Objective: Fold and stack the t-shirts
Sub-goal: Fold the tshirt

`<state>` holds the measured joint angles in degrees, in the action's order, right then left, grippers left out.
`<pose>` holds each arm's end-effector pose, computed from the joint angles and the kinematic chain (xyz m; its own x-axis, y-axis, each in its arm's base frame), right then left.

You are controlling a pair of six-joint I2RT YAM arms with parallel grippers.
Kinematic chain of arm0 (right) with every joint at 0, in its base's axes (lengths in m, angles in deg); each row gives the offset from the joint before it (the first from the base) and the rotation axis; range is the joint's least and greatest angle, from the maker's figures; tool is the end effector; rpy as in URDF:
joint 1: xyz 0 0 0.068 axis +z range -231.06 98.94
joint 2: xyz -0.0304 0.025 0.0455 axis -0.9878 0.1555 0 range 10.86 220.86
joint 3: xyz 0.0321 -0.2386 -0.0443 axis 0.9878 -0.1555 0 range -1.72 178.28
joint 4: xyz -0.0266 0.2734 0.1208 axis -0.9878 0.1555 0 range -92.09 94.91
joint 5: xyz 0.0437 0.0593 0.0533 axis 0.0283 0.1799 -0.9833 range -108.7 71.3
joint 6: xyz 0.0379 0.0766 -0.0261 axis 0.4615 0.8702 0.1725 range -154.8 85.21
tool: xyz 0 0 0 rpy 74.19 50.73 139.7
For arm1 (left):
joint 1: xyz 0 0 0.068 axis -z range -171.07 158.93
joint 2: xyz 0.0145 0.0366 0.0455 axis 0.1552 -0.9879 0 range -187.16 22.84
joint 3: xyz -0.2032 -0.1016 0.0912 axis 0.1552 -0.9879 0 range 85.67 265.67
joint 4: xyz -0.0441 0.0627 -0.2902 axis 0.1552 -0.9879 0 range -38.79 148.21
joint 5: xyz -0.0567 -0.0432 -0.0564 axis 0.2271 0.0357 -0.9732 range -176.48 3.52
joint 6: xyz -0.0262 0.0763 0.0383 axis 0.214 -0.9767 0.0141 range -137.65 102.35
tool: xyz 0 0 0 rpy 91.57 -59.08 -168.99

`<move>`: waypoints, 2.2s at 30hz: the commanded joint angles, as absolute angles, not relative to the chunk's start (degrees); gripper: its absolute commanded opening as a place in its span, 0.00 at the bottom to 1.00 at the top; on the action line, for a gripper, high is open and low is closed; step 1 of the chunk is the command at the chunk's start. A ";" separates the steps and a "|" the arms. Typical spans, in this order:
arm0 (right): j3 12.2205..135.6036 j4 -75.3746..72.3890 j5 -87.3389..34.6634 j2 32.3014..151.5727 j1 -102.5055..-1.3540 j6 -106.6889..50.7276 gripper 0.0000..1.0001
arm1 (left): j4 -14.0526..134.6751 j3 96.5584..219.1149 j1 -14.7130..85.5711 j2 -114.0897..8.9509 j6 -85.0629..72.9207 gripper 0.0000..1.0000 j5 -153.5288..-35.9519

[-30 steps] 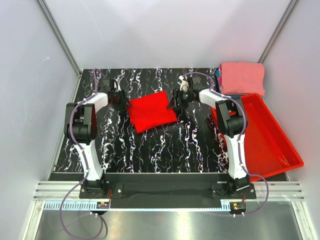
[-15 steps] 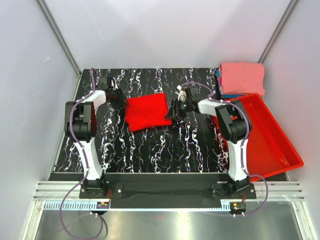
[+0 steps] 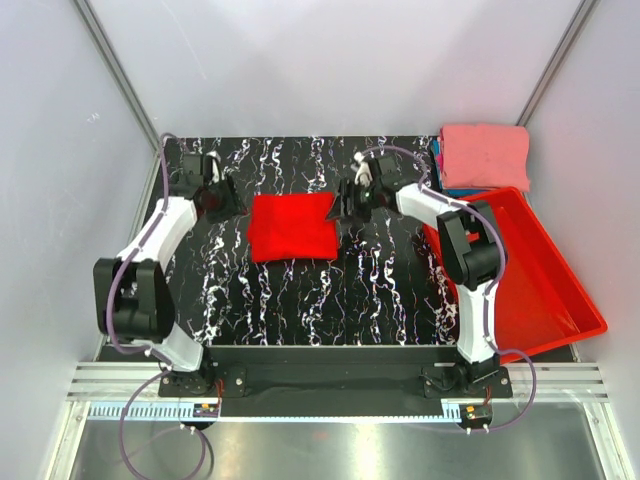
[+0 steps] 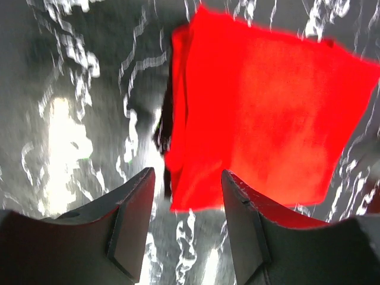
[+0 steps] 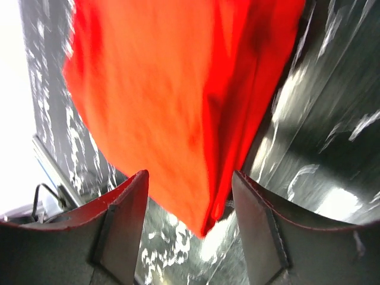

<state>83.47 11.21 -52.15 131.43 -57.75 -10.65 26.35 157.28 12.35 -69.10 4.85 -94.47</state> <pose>0.4418 0.2381 0.0937 -0.9012 -0.0166 -0.4332 -0.3241 0.6894 0.6479 0.4092 -0.0355 0.1845 -0.7837 -0.3327 -0.5245 -0.1685 0.9266 -0.3361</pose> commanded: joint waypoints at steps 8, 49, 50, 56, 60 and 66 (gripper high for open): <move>100.84 19.71 -60.18 140.31 -61.02 -18.53 0.62 | 33.16 145.26 12.09 -71.82 6.17 0.54 -101.59; 104.97 10.02 -58.60 145.95 -63.30 -10.98 0.43 | 27.09 157.63 12.09 -75.25 8.80 0.48 -97.73; 104.89 10.13 -59.47 145.34 -63.48 -11.06 0.43 | 27.70 158.43 12.09 -75.08 8.89 0.48 -97.82; 104.62 10.65 -62.64 142.61 -63.39 -10.89 0.20 | 38.24 159.93 12.53 -76.39 9.59 0.49 -106.15; 103.75 7.07 -69.03 142.25 -63.04 -9.23 0.17 | 44.05 162.22 12.53 -82.96 10.56 0.49 -114.58; 109.97 4.68 -73.36 149.80 -63.21 -7.11 0.17 | 48.10 168.10 12.45 -92.89 10.30 0.49 -116.62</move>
<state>104.91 6.91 -69.26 147.58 -63.12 -8.51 43.36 164.52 12.44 -89.17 9.99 -112.63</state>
